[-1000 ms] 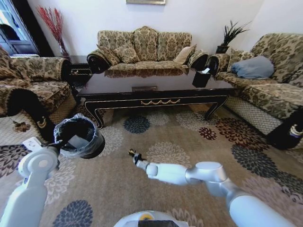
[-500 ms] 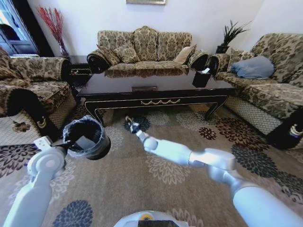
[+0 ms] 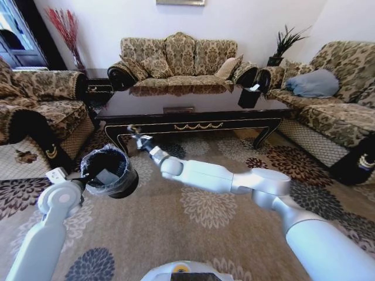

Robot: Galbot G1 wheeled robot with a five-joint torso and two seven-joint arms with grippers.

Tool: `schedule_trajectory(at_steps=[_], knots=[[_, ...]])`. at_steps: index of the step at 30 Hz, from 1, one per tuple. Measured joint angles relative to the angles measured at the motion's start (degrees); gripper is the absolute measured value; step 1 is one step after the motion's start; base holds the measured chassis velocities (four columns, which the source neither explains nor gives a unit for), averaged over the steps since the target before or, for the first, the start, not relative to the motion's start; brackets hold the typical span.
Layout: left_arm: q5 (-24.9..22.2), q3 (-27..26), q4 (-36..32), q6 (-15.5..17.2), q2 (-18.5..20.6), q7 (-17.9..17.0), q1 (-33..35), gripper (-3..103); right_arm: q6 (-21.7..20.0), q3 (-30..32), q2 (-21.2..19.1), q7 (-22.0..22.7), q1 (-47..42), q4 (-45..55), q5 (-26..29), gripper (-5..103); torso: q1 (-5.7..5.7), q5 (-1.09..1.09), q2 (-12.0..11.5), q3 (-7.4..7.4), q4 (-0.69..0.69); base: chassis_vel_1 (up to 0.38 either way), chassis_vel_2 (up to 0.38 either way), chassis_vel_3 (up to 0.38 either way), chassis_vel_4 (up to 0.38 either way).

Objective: Move to the front of the table and pick up the trash from the floor, then place it into the trash bin.

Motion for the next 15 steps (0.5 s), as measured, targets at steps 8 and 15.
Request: schedule_trajectory(at_steps=[8,15], knots=[[0.0,-0.1,1.3,0.0,0.5,0.2,-1.7,1,0.1,-4.4,5.1,1.3,-1.1,-0.6,-0.3,0,0.0,0.0,0.0,0.0,-0.02,0.0,0.0,0.0,0.0],[0.0,-0.4,1.4,0.0,0.4,0.3,-1.9,1,-0.5,-7.1,6.2,3.2,-2.2,-0.3,-0.4,3,0.0,0.02,0.0,0.0,0.0,0.0,0.0,0.0,0.0]])
